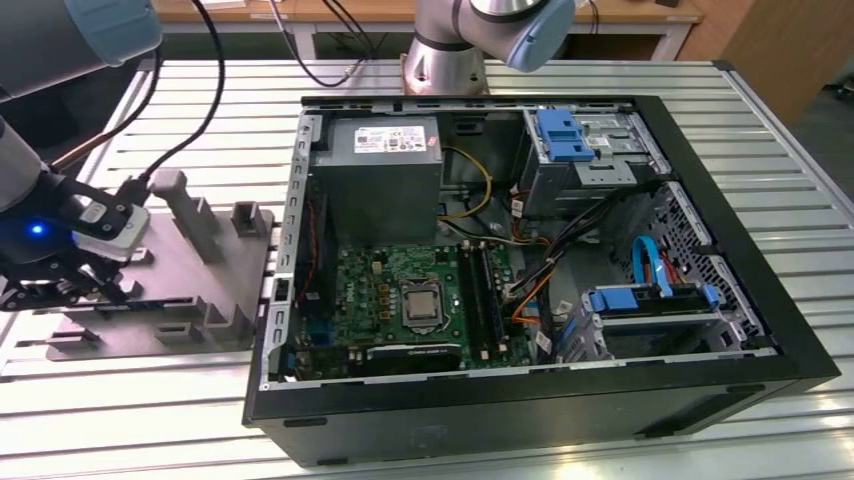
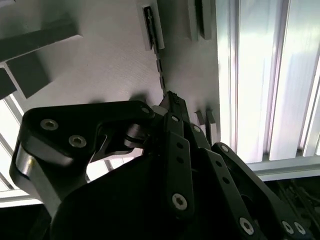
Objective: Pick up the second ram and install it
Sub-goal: 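Pick up the second ram and move it above second insertion slot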
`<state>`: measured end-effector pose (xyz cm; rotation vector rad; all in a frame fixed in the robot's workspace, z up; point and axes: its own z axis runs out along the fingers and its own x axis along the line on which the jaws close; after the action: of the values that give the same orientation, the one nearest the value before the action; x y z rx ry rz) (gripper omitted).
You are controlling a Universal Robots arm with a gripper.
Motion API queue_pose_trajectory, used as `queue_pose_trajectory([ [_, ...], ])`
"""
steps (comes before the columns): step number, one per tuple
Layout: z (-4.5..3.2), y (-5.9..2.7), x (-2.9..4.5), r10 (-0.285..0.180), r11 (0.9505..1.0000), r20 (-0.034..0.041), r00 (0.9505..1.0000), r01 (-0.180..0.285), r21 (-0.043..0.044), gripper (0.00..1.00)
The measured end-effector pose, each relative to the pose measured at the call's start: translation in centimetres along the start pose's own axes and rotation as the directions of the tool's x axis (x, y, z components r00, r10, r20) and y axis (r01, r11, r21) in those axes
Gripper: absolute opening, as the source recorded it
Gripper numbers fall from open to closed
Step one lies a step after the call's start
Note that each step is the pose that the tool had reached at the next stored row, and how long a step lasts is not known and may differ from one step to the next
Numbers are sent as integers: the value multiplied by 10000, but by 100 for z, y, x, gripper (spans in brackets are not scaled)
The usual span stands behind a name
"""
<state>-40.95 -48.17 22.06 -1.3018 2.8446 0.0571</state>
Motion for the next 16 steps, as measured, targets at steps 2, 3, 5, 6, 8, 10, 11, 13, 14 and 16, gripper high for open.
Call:
queue_pose_trajectory([
  [2,0,0,0,-243,9997,-7,9997,243,-7,11],
  [3,0,0,0,-363,9993,-10,9993,363,-10,11],
  [5,0,0,0,-600,9982,-17,9982,600,-17,11],
  [6,1,0,0,-724,9974,-20,9974,724,-20,11],
  [8,1,0,0,-958,9954,-26,9954,958,-27,11],
  [10,1,0,0,-1197,9928,-32,9928,1197,-34,11],
  [11,1,0,0,-1314,9913,-35,9913,1314,-38,11],
  [13,1,0,0,-1547,9880,-41,9880,1547,-45,11],
  [14,2,0,0,-1660,9861,-43,9861,1660,-48,11],
  [16,2,0,0,-1883,9821,-48,9821,1882,-55,11],
])
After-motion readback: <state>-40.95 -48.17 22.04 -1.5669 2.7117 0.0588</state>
